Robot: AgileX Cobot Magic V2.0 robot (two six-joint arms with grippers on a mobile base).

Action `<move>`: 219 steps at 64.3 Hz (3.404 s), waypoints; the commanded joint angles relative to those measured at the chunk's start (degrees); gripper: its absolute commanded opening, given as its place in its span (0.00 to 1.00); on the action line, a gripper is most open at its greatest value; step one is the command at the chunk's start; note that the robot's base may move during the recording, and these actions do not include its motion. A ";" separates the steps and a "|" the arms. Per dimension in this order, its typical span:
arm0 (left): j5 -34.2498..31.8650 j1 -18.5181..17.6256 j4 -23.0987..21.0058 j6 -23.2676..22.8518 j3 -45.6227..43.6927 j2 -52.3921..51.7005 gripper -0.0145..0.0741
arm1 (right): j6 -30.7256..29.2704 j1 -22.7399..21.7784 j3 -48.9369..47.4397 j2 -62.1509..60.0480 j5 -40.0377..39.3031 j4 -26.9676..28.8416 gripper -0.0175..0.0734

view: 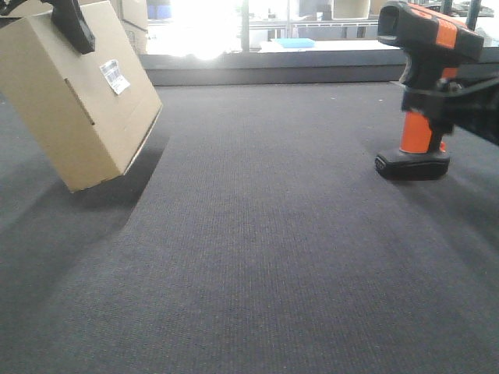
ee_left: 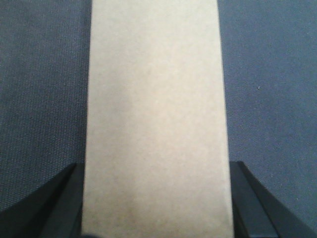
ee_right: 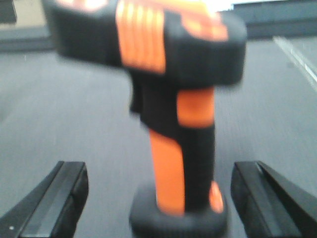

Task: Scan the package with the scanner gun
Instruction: 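Grasp the orange scanner gun handle with the right gripper, then lift the scanner gun and aim it toward the held box's barcode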

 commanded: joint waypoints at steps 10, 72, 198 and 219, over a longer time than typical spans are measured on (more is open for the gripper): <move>-1.44 -0.27 0.03 -0.40 0.00 -0.31 0.18 | 1.47 0.22 -7.93 3.00 3.84 0.62 0.72; -1.54 -0.27 0.03 -0.40 0.00 -0.31 0.18 | 2.49 0.22 -13.88 7.54 2.13 4.57 0.72; -2.04 -0.27 0.03 -0.40 0.00 -0.31 0.18 | -29.04 3.03 -27.44 6.92 15.94 9.67 0.39; -2.04 -0.27 0.03 -0.40 0.00 -0.31 0.18 | -29.53 2.63 -27.58 9.49 11.06 9.77 0.39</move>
